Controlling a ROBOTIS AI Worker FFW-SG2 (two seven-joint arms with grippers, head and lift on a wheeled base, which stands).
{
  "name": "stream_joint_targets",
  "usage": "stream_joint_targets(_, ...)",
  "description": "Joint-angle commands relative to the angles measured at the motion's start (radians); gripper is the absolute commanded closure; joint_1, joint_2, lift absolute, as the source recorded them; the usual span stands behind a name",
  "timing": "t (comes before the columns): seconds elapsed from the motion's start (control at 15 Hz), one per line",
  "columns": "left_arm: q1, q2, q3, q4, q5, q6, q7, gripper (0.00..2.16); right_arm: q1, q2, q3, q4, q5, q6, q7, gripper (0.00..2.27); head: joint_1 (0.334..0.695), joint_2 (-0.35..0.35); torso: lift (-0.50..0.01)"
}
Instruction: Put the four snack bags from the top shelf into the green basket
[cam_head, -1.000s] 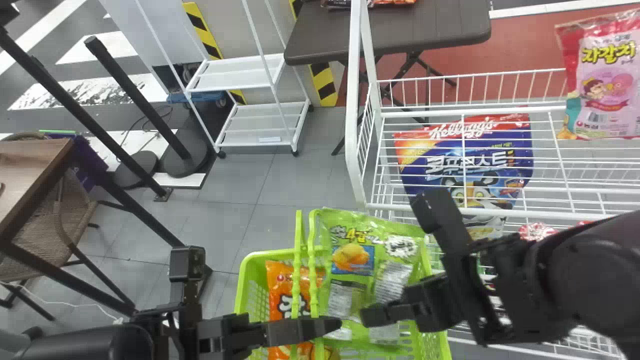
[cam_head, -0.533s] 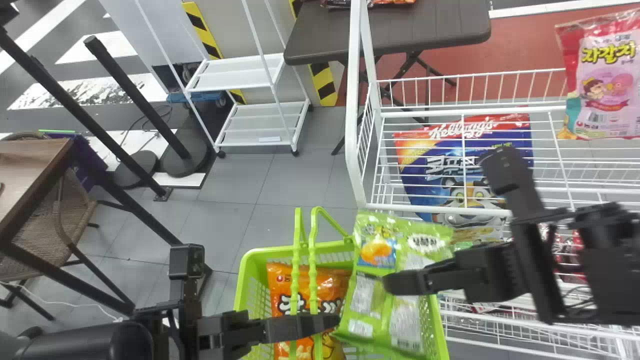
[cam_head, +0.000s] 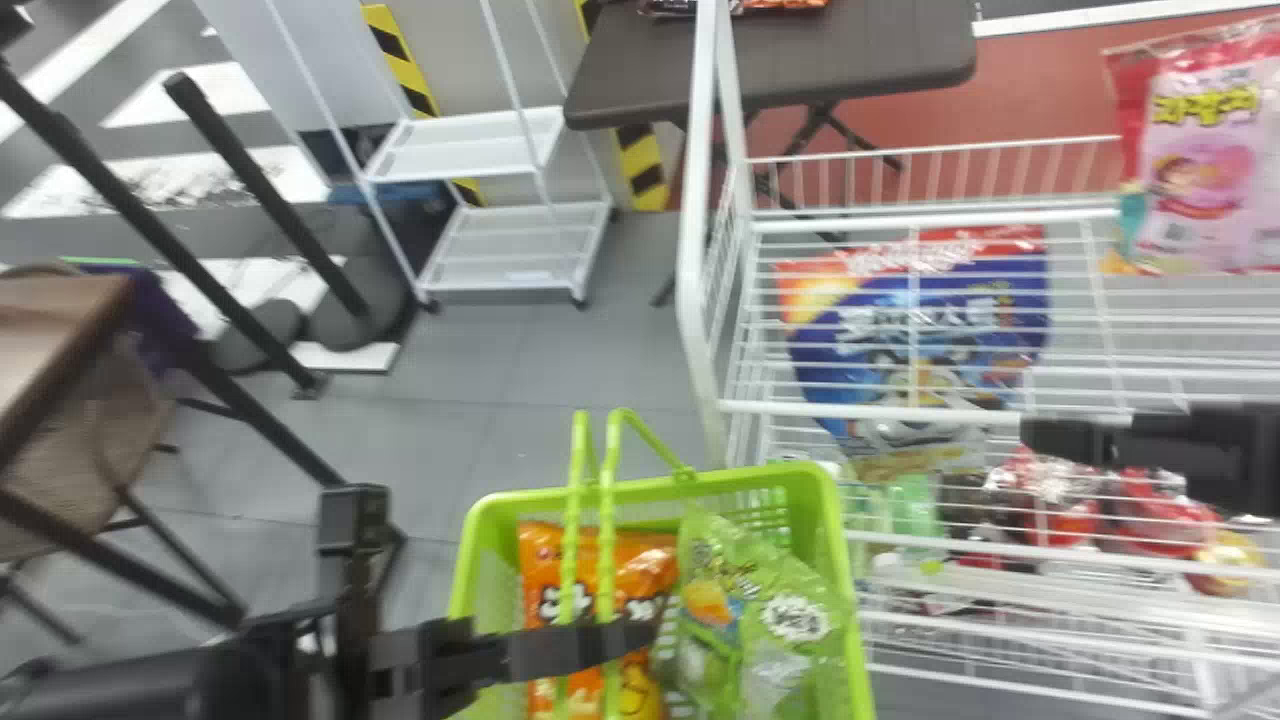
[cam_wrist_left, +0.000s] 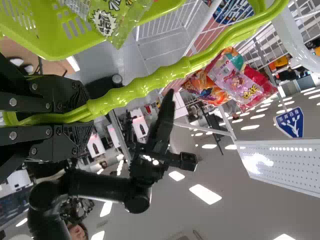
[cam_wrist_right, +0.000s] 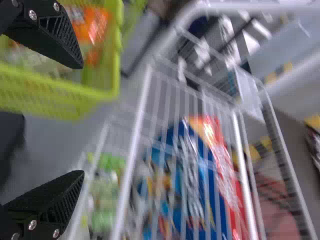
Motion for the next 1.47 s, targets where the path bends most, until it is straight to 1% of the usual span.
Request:
stream_joint_targets(0.0, 0.000, 0.000, -0.003, 0.000, 0.000, 0.001, -0.010, 2.15, -0.034, -0.005, -0.007, 0.079, 0.188, -0.266, 0.000, 0.06, 0.695, 0.125, 0.000)
stream_joint_targets(0.13, 0.000, 0.000, -0.003, 0.000, 0.000, 0.001, -0.010, 2.15, -0.115, -0.005, -0.008, 0.201, 0.291, -0.379, -0.006, 0.06, 0.695, 0.050, 0.000)
stream_joint_targets(0.2, 0.002, 0.000, -0.001, 0.000, 0.000, -0.002, -0.010, 2.15, -0.155, -0.006, -0.008, 0.261, 0.320, -0.392, -0.011, 0.06, 0.695, -0.012, 0.000)
stream_joint_targets(0.33, 0.005, -0.001, 0.002, 0.000, 0.000, -0.002, -0.010, 2.15, -0.247, -0.006, -0.002, 0.410, 0.380, -0.462, -0.014, 0.07, 0.695, -0.053, 0.000)
stream_joint_targets(0.53, 0.005, -0.005, 0.002, 0.003, -0.001, -0.002, -0.010, 2.15, -0.359, 0.000, 0.035, 0.637, 0.423, -0.637, -0.016, 0.08, 0.695, -0.091, 0.000)
stream_joint_targets(0.67, 0.005, -0.006, 0.002, 0.003, -0.001, -0.005, -0.010, 2.15, -0.425, 0.005, 0.076, 0.768, 0.455, -0.704, -0.016, 0.14, 0.695, -0.091, 0.000)
stream_joint_targets(0.73, 0.005, -0.006, 0.004, 0.006, -0.001, -0.008, -0.010, 2.15, -0.454, 0.006, 0.085, 0.821, 0.466, -0.711, -0.016, 0.25, 0.695, -0.086, 0.000)
stream_joint_targets(0.8, 0.005, -0.006, 0.005, 0.009, -0.001, -0.011, -0.010, 2.15, -0.473, 0.006, 0.095, 0.853, 0.466, -0.711, -0.011, 0.55, 0.695, -0.080, 0.000)
stream_joint_targets(0.87, 0.006, -0.006, 0.007, 0.012, -0.001, -0.011, -0.010, 2.15, -0.470, 0.008, 0.093, 0.855, 0.455, -0.717, 0.003, 1.08, 0.695, -0.076, 0.000)
stream_joint_targets(0.93, 0.006, -0.005, 0.010, 0.018, -0.001, -0.014, -0.010, 2.15, -0.456, 0.012, 0.093, 0.844, 0.443, -0.732, -0.006, 1.87, 0.695, -0.068, 0.000)
stream_joint_targets(1.0, 0.006, -0.005, 0.011, 0.018, -0.001, -0.014, -0.010, 2.15, -0.434, 0.029, 0.082, 0.821, 0.441, -0.738, -0.019, 2.16, 0.695, -0.063, 0.000)
stream_joint_targets(1.13, 0.006, -0.005, 0.011, 0.018, -0.001, -0.014, -0.010, 2.15, -0.385, 0.031, 0.066, 0.738, 0.437, -0.754, -0.022, 2.22, 0.695, -0.055, 0.000)
stream_joint_targets(1.4, 0.005, -0.005, 0.010, 0.018, -0.001, -0.014, -0.010, 2.15, -0.249, 0.029, 0.033, 0.510, 0.369, -0.732, -0.022, 2.25, 0.695, -0.051, 0.000)
